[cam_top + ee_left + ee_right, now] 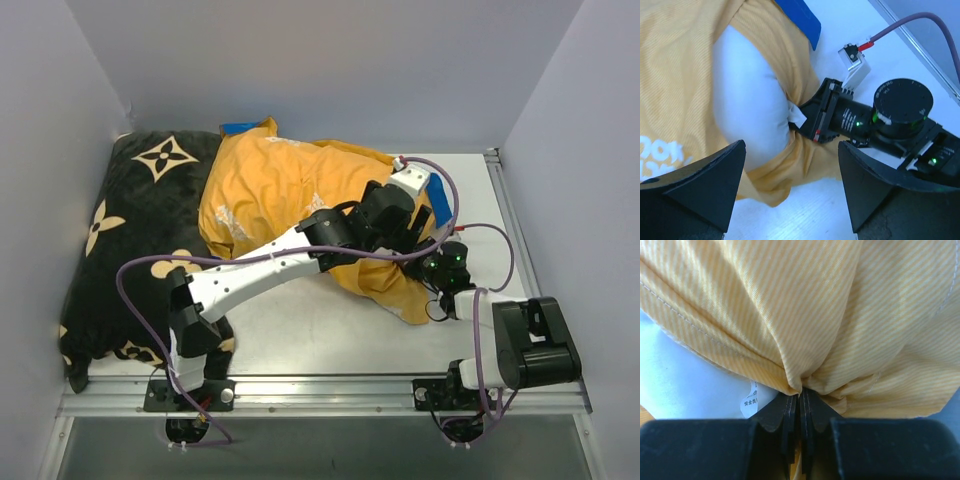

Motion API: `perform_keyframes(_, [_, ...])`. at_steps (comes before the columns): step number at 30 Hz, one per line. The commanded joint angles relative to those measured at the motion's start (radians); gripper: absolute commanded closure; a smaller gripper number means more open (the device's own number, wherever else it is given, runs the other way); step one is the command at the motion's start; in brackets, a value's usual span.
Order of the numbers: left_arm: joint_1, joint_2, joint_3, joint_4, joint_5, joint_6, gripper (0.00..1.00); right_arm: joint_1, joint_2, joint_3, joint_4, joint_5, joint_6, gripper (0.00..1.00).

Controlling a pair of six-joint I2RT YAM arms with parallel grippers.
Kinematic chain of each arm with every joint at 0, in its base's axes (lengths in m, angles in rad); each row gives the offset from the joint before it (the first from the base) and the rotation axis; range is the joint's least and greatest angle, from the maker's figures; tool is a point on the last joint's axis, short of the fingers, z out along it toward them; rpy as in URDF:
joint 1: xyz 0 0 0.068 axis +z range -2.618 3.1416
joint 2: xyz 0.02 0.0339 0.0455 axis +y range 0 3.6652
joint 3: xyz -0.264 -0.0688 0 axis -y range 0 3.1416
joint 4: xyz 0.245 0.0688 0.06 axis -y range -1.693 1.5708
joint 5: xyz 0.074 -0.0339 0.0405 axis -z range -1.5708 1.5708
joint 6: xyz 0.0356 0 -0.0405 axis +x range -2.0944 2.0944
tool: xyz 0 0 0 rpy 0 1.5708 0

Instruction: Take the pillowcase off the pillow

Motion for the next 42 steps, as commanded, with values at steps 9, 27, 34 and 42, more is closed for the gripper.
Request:
perform_keyframes(9, [0.106,0.309,0.146,-0.073,-0.086,-0.033,0.11,0.033,-0.104,0.008,-0.112,-0.016,-0.057,1.0])
perform_keyframes(27, [0.179,0.371,0.099,-0.081,-0.115,-0.059,1.0,0.051,-0.36,0.097,-0.57,0.144,-0.207,0.66])
perform_keyframes(34, [0.213,0.349,0.131,-0.052,-0.129,-0.092,1.0,0.073,-0.424,0.17,-0.777,0.2,-0.256,0.97])
perform_keyframes(42, [0.288,0.28,0.209,-0.028,-0.108,-0.097,1.0,0.073,-0.406,0.12,-0.856,0.28,-0.227,1.0])
